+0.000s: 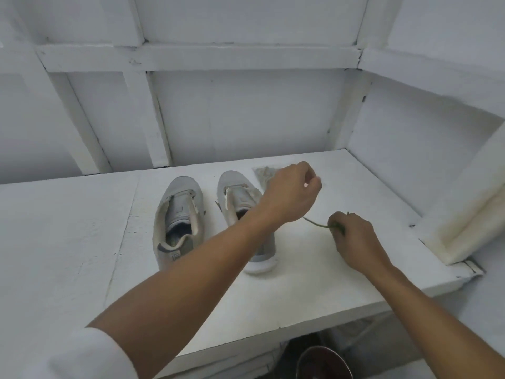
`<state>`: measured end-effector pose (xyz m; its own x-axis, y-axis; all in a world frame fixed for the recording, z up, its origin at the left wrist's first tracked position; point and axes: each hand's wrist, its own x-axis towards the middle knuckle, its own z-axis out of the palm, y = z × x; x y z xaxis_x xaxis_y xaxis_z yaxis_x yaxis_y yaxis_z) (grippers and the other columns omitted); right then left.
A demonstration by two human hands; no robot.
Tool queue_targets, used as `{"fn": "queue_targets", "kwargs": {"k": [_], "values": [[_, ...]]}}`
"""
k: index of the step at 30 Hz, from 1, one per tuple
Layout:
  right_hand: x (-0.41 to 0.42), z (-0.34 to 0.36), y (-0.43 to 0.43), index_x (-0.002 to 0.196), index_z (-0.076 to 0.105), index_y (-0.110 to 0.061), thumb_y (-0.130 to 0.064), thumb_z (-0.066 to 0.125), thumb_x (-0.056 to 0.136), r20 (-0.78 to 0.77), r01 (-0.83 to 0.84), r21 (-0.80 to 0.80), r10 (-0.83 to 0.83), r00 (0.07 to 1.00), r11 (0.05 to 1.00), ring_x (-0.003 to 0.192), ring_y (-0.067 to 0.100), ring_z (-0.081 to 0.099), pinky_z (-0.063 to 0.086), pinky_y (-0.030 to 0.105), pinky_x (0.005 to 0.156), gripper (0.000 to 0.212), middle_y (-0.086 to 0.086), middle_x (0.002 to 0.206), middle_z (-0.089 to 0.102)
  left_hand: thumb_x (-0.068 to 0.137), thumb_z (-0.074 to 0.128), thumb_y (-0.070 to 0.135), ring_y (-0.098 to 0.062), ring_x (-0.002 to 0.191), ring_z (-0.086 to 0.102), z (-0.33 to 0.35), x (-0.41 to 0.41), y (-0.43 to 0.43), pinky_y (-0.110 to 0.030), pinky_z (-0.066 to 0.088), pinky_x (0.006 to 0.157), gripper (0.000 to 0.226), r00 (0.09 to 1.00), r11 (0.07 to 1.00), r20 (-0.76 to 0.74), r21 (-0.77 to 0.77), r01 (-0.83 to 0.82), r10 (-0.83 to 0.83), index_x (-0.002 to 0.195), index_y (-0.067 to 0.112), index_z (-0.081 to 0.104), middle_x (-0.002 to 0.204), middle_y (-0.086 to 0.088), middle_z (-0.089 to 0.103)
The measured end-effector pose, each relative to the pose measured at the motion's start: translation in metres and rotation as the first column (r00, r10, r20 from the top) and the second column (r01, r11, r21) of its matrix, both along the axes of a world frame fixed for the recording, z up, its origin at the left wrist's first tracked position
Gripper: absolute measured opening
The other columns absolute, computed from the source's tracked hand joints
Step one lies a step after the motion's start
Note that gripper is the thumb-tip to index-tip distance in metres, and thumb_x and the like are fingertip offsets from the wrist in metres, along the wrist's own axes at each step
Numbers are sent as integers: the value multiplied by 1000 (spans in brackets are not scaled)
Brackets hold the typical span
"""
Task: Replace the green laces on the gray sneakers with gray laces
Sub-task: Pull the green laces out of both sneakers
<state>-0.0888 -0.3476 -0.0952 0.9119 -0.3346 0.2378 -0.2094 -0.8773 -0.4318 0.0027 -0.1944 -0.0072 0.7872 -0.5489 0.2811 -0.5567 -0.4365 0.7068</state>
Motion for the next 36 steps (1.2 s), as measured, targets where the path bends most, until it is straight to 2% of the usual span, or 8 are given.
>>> {"fn": "queue_targets", "kwargs": {"k": [4,8,15,20,25,31,34,36], "values": [[-43,12,-15,97,64,-17,-8,55,94,45,123,61,-126,991,990,77,19,49,31,14,60,13,3,82,55,97,46,31,-15,104,55,-19,-18,-25,-31,46,88,25,996,996,-10,16,93,-93,109,14,60,111,2,62],[-92,11,-27,97,67,-14,-6,58,91,72,278,134,-289,955,951,79,18,48,28,22,62,14,4,85,57,99,45,31,-18,117,51,-47,-48,-48,-30,41,96,33,969,965,-24,86,247,-246,127,14,53,128,-2,58],[-172,-26,-33,95,63,-20,-10,55,94,14,530,275,-555,832,802,79,18,50,31,20,58,13,5,89,57,100,42,31,-23,136,36,-101,-86,-78,-35,31,110,48,864,816,-77,296,496,-497,146,15,38,146,-7,45],[-210,-82,-14,92,65,-12,-6,60,91,-51,695,315,-719,693,646,76,26,53,35,29,57,7,10,86,59,93,30,36,-42,119,47,-126,-95,-85,-52,41,99,57,748,702,101,446,555,-655,133,2,52,132,-18,55],[-221,-144,8,89,61,-17,-3,58,91,-212,751,321,-729,651,577,80,30,55,38,30,61,15,11,90,56,103,19,40,-36,148,11,-138,-94,-85,-45,11,119,54,697,642,197,611,462,-690,151,16,28,160,-9,19],[-203,-180,17,99,64,-11,-7,58,88,-454,779,215,-646,613,588,83,28,57,48,32,70,13,14,104,61,102,20,42,-33,149,8,-140,-93,-84,-42,7,120,55,699,643,195,610,463,-688,152,19,26,161,-7,17],[-188,-181,15,122,58,-15,-17,58,91,-531,775,256,-586,613,578,103,33,59,51,38,85,32,14,121,56,103,23,42,-32,149,7,-139,-93,-85,-41,7,120,54,703,651,198,602,463,-683,152,20,26,161,-6,16],[-180,-175,12,144,38,-19,-26,59,92,-534,772,340,-565,629,537,120,34,52,46,41,97,56,13,139,43,103,24,42,-31,149,6,-140,-93,-84,-40,5,120,53,706,646,187,606,465,-683,152,21,25,162,-5,15]]}}
